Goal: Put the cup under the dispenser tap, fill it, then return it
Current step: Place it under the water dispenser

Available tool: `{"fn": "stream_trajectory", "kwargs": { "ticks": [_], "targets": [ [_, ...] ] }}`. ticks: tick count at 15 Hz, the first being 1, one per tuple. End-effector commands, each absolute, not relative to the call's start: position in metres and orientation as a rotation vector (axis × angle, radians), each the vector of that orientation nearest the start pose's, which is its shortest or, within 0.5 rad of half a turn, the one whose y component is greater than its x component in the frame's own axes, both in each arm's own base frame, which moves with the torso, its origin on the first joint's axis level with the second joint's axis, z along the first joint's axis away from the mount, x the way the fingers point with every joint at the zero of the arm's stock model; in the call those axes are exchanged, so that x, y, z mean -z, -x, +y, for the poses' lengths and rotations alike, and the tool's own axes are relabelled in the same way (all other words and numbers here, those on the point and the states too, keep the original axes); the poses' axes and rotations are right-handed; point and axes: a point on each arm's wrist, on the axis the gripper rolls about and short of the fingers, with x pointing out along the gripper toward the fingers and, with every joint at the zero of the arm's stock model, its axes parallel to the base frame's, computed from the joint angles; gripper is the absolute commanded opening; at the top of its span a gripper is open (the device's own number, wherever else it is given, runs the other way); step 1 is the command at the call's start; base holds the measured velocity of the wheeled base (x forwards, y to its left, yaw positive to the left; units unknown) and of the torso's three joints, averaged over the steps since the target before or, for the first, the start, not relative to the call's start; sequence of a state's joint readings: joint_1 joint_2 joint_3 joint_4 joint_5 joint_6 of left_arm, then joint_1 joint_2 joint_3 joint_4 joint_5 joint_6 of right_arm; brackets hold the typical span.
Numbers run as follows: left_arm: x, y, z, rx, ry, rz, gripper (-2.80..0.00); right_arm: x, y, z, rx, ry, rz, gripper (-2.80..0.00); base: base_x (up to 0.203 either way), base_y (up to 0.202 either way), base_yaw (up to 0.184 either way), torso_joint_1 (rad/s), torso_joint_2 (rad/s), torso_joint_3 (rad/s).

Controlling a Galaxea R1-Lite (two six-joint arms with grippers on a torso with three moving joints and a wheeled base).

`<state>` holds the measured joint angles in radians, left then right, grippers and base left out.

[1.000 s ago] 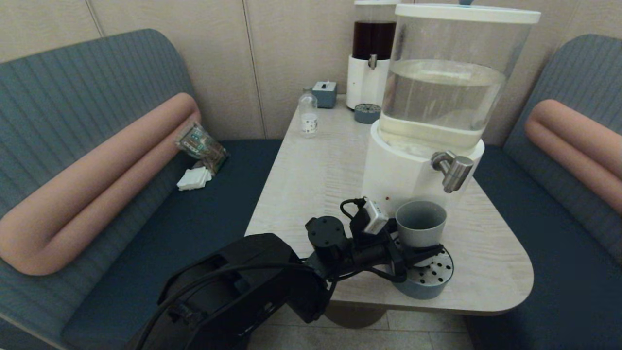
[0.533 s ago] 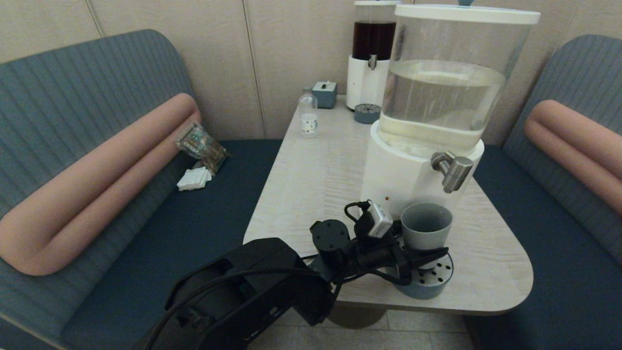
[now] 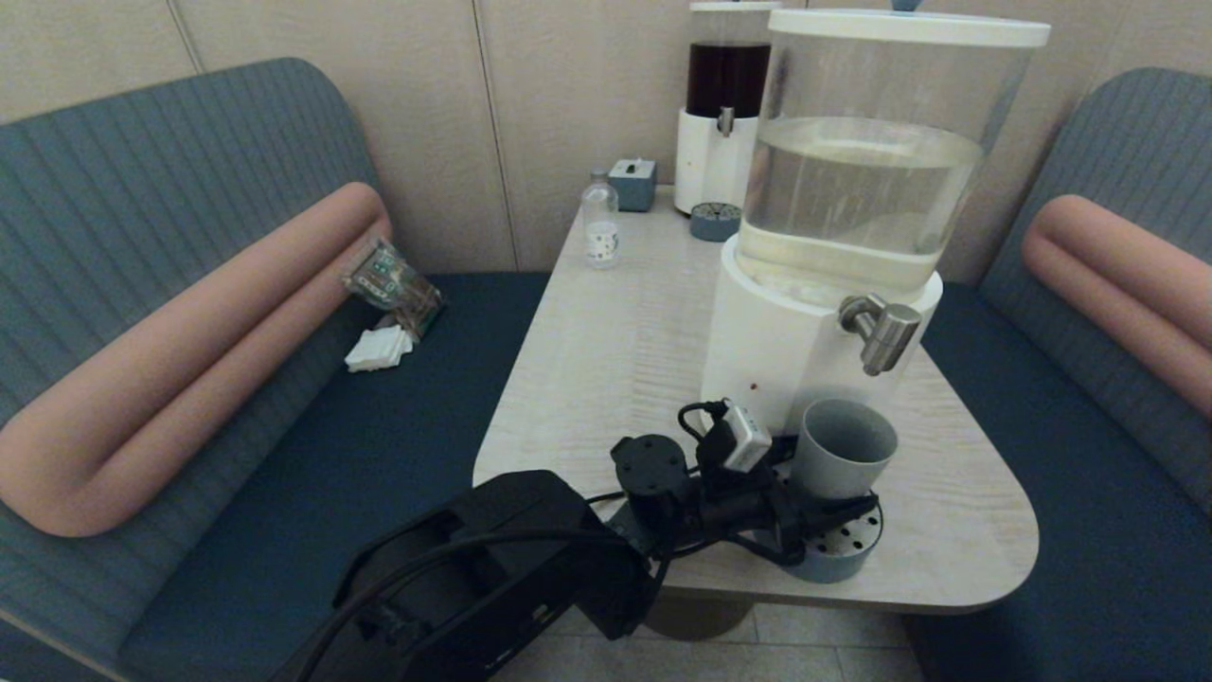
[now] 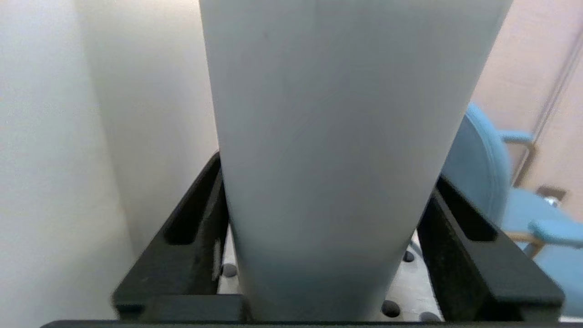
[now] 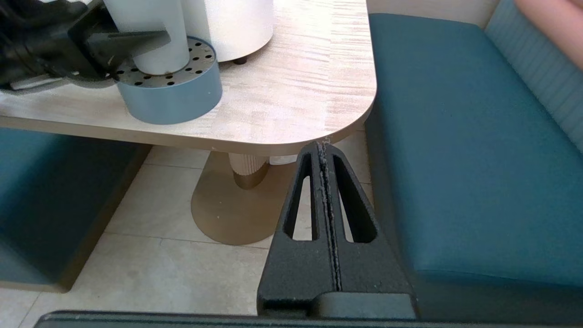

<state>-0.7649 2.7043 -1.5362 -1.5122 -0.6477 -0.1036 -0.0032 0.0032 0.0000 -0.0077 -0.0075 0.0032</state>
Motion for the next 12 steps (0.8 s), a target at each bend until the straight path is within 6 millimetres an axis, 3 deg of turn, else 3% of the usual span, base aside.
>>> {"fn": "stream_trajectory", "kwargs": {
  "ticks": [1,12],
  "targets": [
    [-0.03,-0.353,-0.357,1.417,0.107,-0.325,0.0,-0.076,0.023,0.0,0.011,-0.003,-0.005,-2.8,0.0,0.0,0.0,0.0,0.0,0.0],
    [-0.056,-0.344,-0.345,1.413,0.097,-0.326,0.0,-0.076,0.023,0.0,0.011,-0.003,-0.005,-2.8,0.0,0.0,0.0,0.0,0.0,0.0]
  ]
}}
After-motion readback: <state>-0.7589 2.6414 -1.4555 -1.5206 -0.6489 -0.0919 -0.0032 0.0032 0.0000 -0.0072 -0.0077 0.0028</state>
